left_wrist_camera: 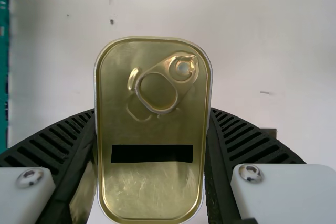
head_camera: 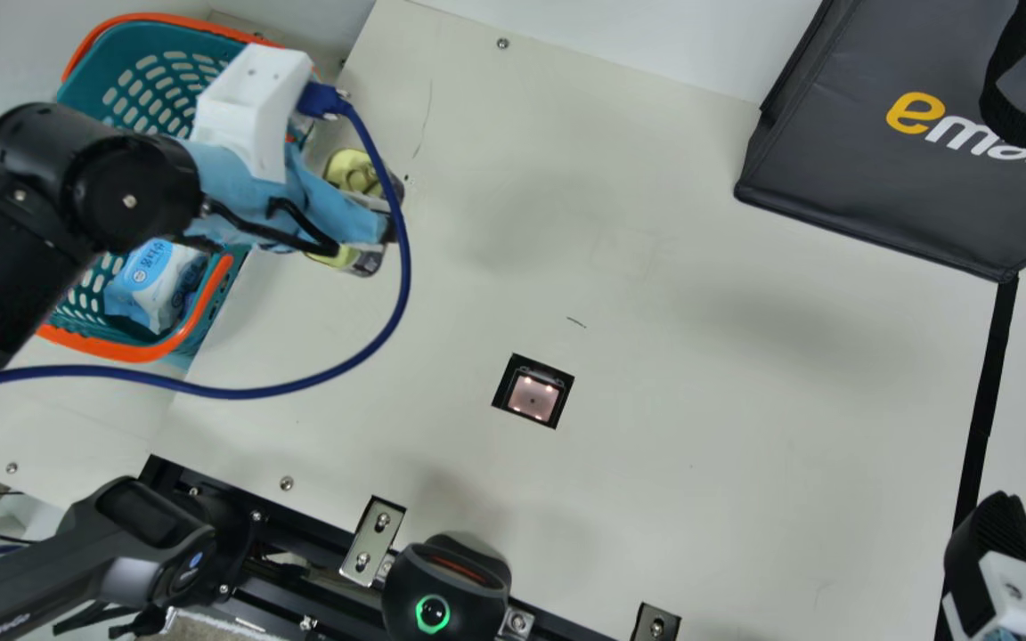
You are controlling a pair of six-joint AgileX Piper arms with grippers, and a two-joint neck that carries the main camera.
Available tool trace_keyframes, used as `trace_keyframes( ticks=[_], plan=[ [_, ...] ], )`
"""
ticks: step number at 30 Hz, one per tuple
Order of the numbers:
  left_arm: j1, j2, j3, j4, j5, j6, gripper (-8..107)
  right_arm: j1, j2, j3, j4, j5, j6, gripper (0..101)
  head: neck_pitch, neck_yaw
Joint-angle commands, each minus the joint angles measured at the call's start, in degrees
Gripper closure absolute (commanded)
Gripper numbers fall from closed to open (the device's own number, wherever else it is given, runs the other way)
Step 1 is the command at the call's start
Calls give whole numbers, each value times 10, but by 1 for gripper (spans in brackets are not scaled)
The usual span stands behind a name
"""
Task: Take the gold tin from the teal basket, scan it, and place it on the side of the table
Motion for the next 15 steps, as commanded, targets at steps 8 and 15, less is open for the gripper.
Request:
trace_keyframes(
  ticks=[8, 15],
  plan=[
    [-120, -2, 5, 26, 6, -91, 107, 0, 0, 0, 0, 0, 0, 6, -17, 1],
    [-199, 5, 2, 51, 10, -161, 107, 0, 0, 0, 0, 0, 0, 6, -17, 1]
  ],
)
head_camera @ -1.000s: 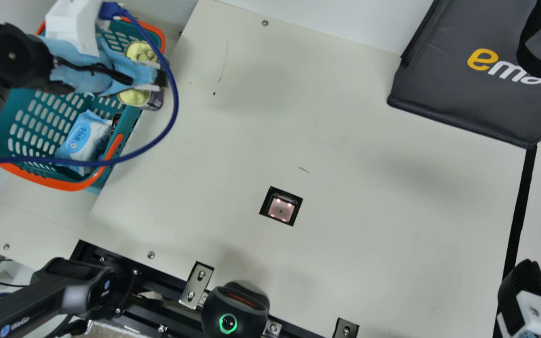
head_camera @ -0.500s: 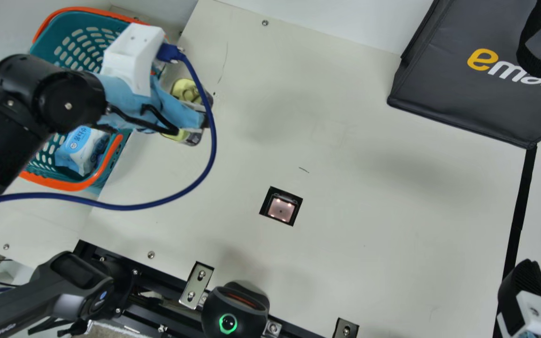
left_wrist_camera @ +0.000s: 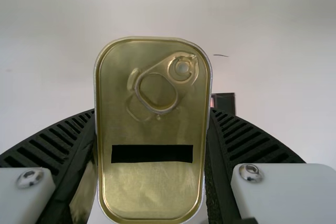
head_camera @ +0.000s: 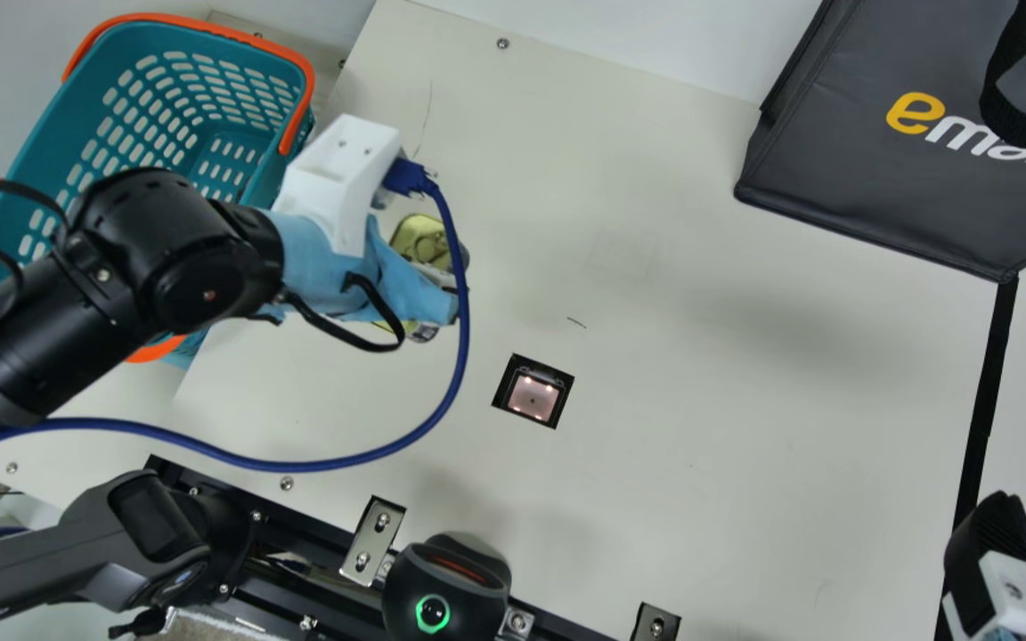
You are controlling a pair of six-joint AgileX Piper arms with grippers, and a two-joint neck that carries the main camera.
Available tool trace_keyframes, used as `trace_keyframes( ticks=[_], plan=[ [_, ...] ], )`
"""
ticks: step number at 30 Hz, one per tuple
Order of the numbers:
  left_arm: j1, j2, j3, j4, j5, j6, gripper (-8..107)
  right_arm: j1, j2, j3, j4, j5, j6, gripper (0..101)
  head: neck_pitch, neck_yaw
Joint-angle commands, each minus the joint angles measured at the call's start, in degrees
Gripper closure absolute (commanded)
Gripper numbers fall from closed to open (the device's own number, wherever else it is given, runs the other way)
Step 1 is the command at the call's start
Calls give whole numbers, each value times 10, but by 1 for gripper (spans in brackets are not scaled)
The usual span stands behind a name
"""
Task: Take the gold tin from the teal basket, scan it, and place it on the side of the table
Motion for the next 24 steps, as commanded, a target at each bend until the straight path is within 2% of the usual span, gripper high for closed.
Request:
trace_keyframes(
  ticks=[1, 10, 24],
  plan=[
    [-29, 4, -1, 7, 2, -28, 107, 0, 0, 0, 0, 0, 0, 6, -17, 1],
    [-100, 22, -4, 36, 9, -132, 107, 0, 0, 0, 0, 0, 0, 6, -17, 1],
    [-160, 42, 23, 53, -14, -266, 107, 0, 0, 0, 0, 0, 0, 6, -17, 1]
  ],
)
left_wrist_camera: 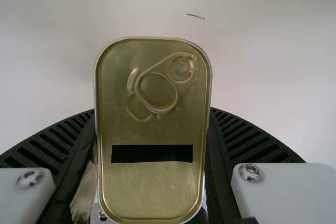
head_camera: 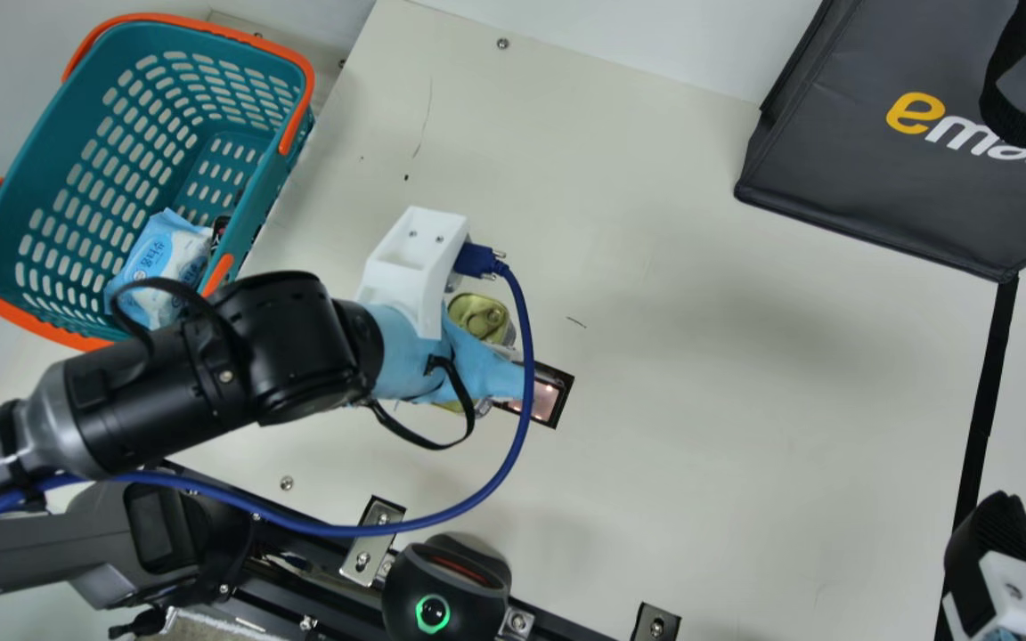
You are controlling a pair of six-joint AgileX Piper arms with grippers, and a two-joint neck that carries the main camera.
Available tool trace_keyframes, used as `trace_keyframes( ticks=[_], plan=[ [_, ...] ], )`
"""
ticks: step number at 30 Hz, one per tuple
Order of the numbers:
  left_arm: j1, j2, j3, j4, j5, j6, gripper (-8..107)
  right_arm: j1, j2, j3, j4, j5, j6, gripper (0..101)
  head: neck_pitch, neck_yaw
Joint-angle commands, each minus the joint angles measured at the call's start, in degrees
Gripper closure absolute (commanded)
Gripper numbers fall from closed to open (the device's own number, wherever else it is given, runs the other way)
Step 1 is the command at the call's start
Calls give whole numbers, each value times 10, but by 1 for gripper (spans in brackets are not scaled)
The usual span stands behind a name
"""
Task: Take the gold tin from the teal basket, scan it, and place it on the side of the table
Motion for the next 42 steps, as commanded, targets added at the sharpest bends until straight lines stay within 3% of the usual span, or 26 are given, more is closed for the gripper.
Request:
trace_keyframes(
  ticks=[1, 20, 42],
  plan=[
    [-7, 2, 5, 1, -8, -20, 107, 0, 0, 0, 0, 0, 0, 6, -17, 1],
    [-69, 41, 37, 14, -66, -118, 107, 0, 0, 0, 0, 0, 0, 6, -17, 1],
    [-96, 198, -95, 49, -73, -174, 107, 0, 0, 0, 0, 0, 0, 6, -17, 1]
  ],
)
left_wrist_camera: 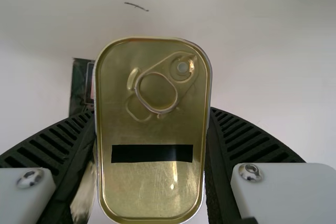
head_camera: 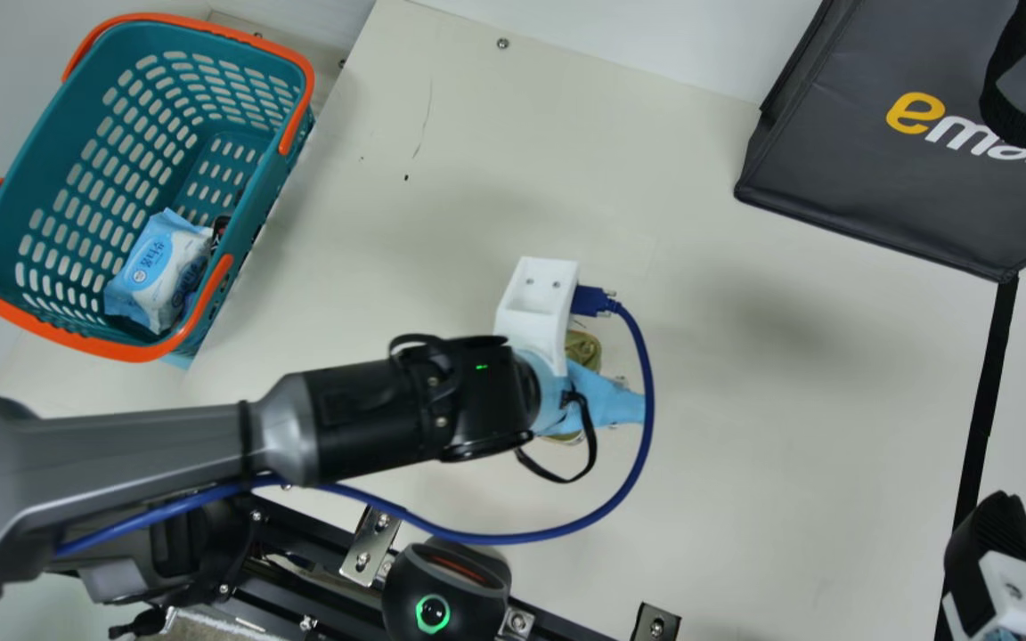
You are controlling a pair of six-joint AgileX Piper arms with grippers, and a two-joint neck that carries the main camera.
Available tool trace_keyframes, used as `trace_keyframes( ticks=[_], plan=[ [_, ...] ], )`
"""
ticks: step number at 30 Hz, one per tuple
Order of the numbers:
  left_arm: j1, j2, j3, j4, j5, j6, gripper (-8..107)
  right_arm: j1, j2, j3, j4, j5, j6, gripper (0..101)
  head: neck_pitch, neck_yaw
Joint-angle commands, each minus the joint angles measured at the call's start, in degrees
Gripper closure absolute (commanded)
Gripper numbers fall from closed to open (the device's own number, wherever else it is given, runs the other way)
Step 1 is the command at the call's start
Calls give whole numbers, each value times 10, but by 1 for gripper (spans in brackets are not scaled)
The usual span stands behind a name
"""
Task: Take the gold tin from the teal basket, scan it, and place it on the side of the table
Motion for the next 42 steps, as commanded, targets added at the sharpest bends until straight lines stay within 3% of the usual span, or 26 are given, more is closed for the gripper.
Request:
trace_keyframes(
  ticks=[1, 16, 30, 42],
  plan=[
    [-1, 19, -14, 2, 2, -3, 107, 0, 0, 0, 0, 0, 0, 6, -17, 1],
    [-3, 122, -99, 16, 17, -55, 107, 0, 0, 0, 0, 0, 0, 6, -17, 1],
    [-6, 179, -135, 23, 8, -113, 107, 0, 0, 0, 0, 0, 0, 6, -17, 1],
    [-9, 191, -138, 24, 0, -137, 67, 0, 0, 0, 0, 0, 0, 6, -17, 1]
  ],
)
